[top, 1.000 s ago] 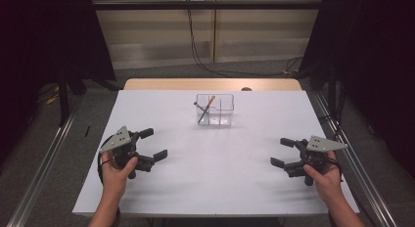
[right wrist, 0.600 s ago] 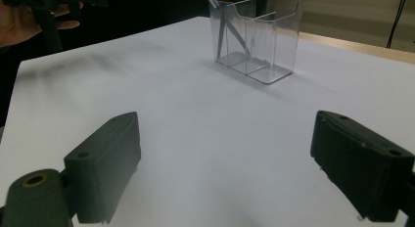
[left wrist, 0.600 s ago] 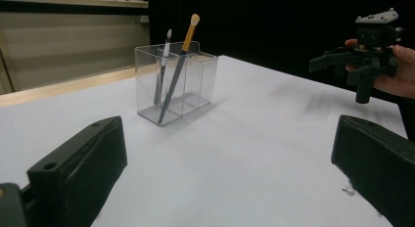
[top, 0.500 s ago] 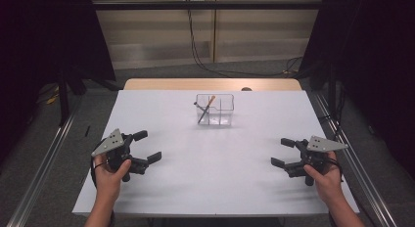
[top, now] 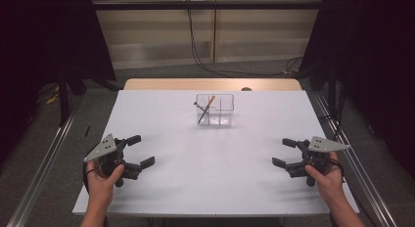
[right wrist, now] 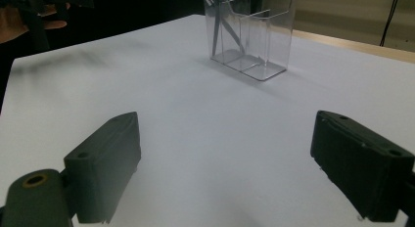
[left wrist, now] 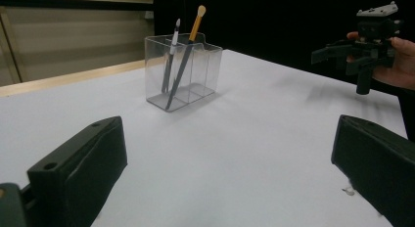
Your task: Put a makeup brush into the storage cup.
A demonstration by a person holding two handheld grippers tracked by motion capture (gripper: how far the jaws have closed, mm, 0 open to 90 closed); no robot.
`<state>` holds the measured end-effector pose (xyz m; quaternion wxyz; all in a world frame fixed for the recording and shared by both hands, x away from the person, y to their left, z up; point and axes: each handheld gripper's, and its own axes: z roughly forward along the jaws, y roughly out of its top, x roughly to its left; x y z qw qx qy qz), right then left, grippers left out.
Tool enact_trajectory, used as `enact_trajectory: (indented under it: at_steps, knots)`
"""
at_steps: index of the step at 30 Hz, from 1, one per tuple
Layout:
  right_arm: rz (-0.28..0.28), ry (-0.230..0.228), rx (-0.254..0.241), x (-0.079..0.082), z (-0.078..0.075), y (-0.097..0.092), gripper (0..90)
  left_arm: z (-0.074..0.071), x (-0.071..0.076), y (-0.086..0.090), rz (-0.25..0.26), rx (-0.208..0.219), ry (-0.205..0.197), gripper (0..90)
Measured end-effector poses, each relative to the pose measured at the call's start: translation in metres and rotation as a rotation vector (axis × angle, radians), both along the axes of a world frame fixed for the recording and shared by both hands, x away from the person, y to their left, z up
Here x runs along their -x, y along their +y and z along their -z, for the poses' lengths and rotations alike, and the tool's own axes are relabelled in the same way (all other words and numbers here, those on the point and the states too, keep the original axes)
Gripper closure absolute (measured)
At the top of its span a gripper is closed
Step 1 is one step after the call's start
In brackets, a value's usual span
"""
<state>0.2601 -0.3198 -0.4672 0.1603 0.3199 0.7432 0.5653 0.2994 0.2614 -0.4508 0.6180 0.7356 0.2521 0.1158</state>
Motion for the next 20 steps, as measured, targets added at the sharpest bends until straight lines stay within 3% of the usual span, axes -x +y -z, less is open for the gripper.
enact_trajectory:
  at_steps: [2,8,20]
  knots:
    - [0.001,0.001,0.001,0.0004,0.0,-0.0007,11.4,0.0028,0.0011,0.0015,0.001,0.008,0.014,0.0]
    - [0.007,0.001,0.001,0.0004,0.0006,-0.0034,11.4,0.0051,0.0038,0.0006,0.003,-0.02,0.008,0.0]
    - [0.011,0.003,0.008,-0.0009,0.0012,-0.0024,11.2,0.0045,0.0065,0.0035,-0.001,-0.016,-0.003,0.0]
